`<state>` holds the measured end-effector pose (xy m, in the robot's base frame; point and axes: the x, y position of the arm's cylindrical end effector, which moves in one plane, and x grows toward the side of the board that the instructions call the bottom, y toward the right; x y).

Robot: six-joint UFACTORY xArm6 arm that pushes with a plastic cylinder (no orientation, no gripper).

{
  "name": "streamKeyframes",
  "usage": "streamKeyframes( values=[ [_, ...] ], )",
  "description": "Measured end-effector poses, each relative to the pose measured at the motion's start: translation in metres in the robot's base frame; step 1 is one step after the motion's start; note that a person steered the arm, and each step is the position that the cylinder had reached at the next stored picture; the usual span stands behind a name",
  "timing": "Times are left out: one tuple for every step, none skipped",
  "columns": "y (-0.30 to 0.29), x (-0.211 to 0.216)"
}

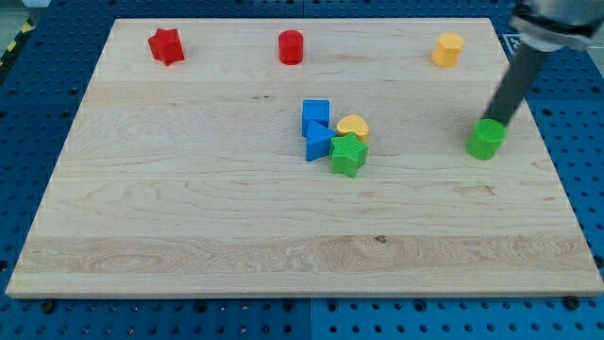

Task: Move the green circle parallel to the green star

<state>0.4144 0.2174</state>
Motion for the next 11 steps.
streamKeyframes(
  values=[
    [-0.039,0.000],
    [-0.004,-0.036],
    [0.055,-0.014],
    [0.068,0.042],
    [0.036,0.054],
    [-0.006,0.054],
    [-0.001,0.050],
    [0.029,0.027],
    [0.018,0.013],
    [-0.024,0.013],
    [-0.061,0.013]
  ],
)
